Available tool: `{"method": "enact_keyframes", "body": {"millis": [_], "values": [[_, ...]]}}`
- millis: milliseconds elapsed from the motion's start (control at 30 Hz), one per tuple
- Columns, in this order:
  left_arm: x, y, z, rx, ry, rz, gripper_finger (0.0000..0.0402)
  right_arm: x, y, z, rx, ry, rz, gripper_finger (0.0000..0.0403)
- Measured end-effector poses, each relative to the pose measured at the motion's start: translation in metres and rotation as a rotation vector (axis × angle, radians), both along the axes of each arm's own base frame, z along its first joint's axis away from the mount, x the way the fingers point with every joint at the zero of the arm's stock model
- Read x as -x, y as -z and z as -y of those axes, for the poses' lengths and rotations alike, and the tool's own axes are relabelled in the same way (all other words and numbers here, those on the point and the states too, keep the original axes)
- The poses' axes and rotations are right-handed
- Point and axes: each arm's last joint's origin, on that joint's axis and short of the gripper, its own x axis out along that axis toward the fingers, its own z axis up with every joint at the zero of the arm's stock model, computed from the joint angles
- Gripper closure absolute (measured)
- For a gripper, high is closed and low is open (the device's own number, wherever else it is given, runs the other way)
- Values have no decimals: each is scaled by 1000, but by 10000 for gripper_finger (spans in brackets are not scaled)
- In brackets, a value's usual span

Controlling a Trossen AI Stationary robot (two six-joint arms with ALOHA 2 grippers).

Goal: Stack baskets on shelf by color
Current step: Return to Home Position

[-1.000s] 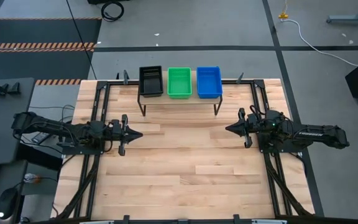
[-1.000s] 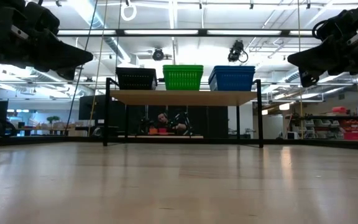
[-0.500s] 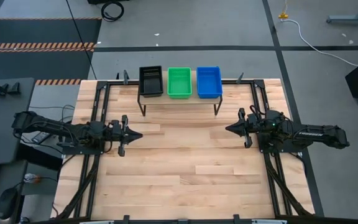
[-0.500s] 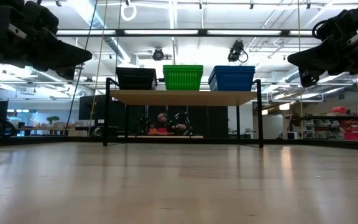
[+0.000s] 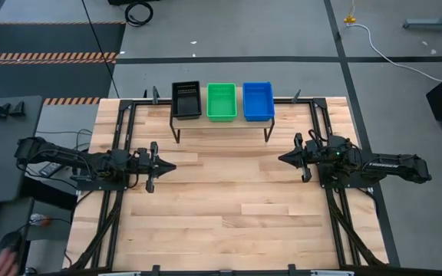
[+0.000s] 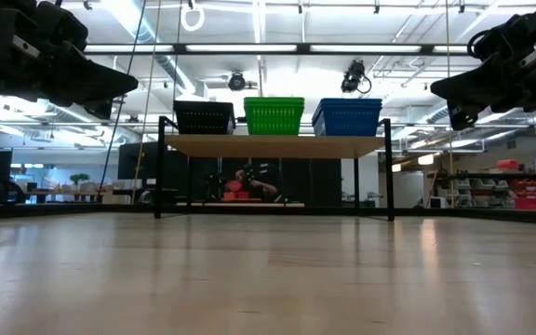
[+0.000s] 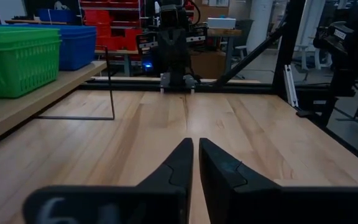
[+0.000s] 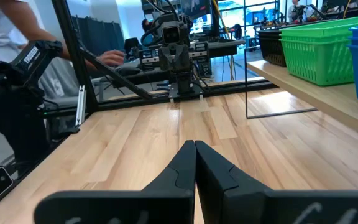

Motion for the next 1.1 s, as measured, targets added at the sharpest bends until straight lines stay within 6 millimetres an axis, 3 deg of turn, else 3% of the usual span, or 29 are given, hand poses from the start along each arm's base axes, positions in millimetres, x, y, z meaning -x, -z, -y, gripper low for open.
{"method": "enact_keyframes", "body": {"millis": [1100], "values": [[0,0,0,0,0,0,370,0,0,0,0,0,0,394]]}}
